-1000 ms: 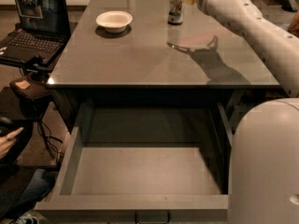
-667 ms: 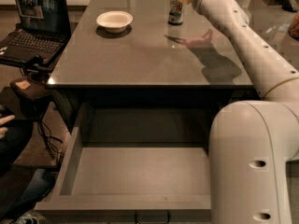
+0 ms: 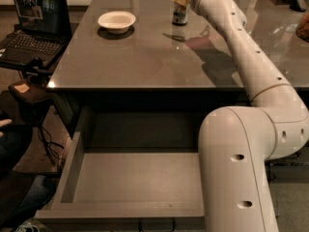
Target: Place 7up can into top drawer
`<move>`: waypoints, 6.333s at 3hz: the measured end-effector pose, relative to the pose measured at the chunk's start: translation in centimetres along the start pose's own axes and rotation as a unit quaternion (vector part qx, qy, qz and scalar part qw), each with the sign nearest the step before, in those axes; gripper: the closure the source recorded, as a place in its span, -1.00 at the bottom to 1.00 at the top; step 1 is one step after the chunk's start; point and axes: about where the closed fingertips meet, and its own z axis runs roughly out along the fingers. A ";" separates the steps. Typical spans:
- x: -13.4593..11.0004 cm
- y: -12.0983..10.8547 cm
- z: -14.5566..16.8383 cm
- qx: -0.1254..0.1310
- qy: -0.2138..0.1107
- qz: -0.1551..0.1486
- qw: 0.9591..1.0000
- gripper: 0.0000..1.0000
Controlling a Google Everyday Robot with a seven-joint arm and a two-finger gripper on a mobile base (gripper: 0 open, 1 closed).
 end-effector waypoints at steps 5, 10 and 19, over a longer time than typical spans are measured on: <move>2.4 4.0 3.0 -0.048 -0.003 0.032 0.998 -1.00; 3.9 4.4 3.4 -0.047 0.020 0.021 0.998 0.19; -15.3 0.5 -28.2 -0.007 -0.076 0.070 0.995 1.00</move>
Offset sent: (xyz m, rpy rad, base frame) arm 0.0242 0.0146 -0.0056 -0.0335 0.0105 0.0596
